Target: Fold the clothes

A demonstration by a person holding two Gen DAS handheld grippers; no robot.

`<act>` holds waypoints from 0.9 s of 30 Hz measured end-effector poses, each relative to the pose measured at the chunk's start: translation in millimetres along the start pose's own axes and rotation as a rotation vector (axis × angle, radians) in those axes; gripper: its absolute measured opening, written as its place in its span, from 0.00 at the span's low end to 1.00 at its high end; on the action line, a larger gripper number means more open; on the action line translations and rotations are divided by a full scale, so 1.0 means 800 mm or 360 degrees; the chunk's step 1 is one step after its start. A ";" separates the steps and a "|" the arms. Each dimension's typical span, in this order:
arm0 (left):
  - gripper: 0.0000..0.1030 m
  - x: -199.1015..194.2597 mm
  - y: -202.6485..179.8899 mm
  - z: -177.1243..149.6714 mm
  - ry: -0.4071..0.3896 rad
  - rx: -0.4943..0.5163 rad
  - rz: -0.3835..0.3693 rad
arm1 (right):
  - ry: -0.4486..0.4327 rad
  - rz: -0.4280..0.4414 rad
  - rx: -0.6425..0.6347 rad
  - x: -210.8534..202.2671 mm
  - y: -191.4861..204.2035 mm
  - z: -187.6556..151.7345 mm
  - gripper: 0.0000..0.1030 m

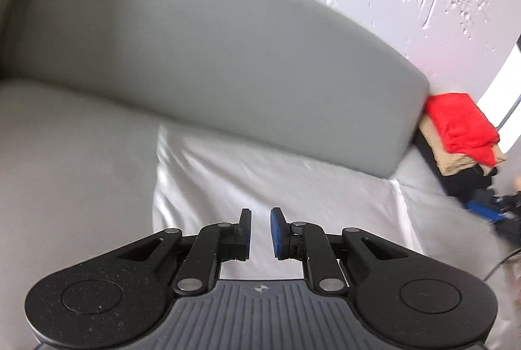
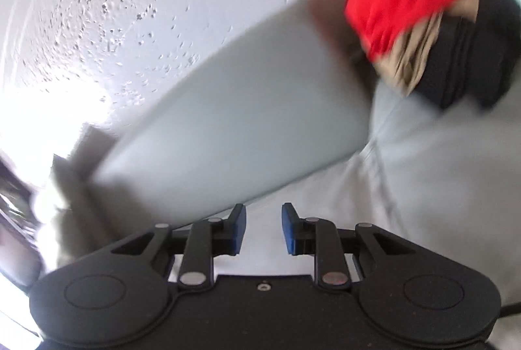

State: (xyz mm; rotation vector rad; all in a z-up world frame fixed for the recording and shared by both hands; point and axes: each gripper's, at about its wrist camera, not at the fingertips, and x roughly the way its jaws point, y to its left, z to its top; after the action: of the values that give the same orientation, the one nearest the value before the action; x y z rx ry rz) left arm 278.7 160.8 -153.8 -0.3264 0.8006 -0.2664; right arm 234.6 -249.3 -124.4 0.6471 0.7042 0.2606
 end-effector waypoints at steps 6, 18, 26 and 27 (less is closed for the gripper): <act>0.05 0.077 0.029 -0.016 0.0128 -0.0117 0.0307 | 0.0218 -0.0173 0.0016 0.097 -0.039 -0.026 0.14; 0.02 0.028 0.052 -0.030 0.0025 0.0067 0.0899 | -0.0035 -0.0703 -0.0119 0.071 -0.070 -0.052 0.06; 0.05 0.022 0.001 -0.072 0.0234 0.0145 0.0474 | 0.0362 -0.0287 0.0119 0.047 -0.064 -0.115 0.07; 0.06 0.025 0.002 -0.078 0.0280 0.0142 0.0559 | 0.0403 -0.0376 0.0135 0.047 -0.072 -0.124 0.00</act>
State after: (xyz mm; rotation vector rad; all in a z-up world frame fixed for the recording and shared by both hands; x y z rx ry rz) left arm 246.5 143.9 -208.2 -0.0749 1.0001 -0.0003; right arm 196.6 -232.0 -237.6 0.6106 1.0313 0.0947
